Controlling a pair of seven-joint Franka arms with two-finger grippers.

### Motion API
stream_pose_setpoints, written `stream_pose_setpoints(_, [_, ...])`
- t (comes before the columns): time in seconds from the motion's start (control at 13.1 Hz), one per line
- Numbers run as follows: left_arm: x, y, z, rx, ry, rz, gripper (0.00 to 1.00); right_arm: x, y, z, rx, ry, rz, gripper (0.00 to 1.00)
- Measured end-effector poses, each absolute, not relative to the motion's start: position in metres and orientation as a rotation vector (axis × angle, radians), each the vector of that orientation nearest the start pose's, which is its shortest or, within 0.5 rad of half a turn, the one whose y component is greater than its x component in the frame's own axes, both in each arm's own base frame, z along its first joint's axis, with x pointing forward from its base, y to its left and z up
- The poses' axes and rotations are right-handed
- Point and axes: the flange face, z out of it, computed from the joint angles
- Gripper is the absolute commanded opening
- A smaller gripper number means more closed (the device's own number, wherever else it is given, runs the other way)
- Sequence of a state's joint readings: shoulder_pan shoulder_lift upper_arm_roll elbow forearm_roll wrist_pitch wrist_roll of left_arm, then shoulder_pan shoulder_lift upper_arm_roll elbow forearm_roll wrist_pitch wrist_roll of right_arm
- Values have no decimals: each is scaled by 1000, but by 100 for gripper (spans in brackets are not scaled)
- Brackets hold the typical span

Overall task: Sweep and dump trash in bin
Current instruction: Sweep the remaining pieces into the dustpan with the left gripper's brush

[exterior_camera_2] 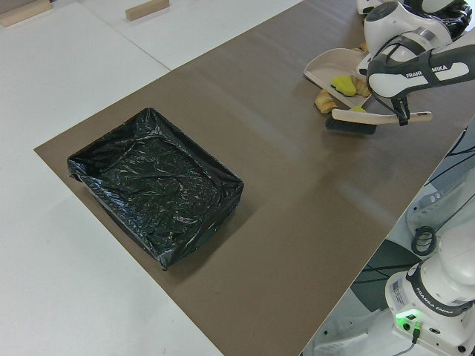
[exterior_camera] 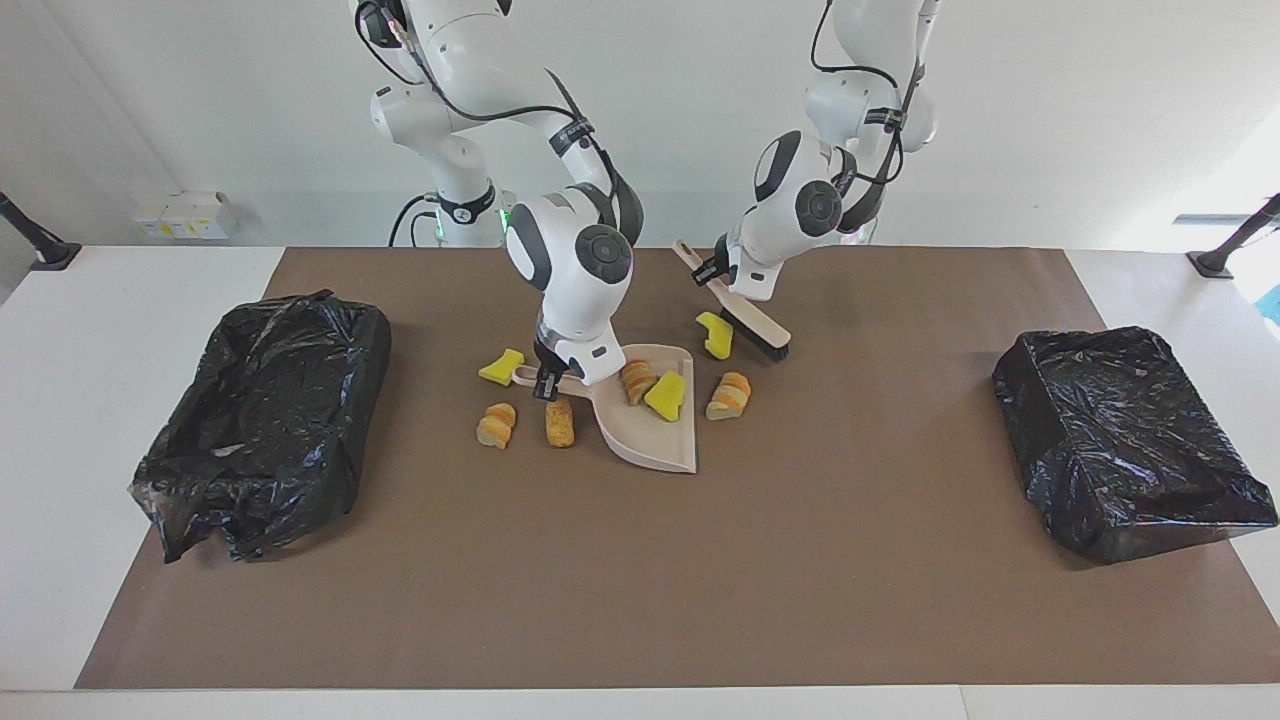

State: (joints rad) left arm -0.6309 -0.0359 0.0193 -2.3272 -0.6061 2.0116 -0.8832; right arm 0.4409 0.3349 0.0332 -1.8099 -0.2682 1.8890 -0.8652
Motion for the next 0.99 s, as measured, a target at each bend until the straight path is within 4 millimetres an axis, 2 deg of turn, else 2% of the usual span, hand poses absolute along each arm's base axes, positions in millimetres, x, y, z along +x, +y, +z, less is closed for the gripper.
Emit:
stream_pose_setpoints(0.15, [405,-312,338,-3094,-958,867,0,551,259,341,-2451,-2184,487,0])
stream_pose_setpoints(0.38, [443,-339,306,-3092,-920,859,0,551,259,341,-2451,-2184,487,0])
stream_pose_setpoints(0.46, [452,-344,301,-3099,-898,848,0,551,259,341,-2451,-2184,487,0])
stream_pose_setpoints(0.61, [455,-353,303,-3173,-716,824,0,552,257,341,-2455,-2179,486,0])
stream_pose_setpoints(0.76, [446,-371,309,-3266,-446,813,0,552,257,341,-2455,-2179,486,0])
stream_pose_setpoints(0.99, [430,-396,316,-3306,-265,819,0,552,257,341,-2455,-2179,485,0])
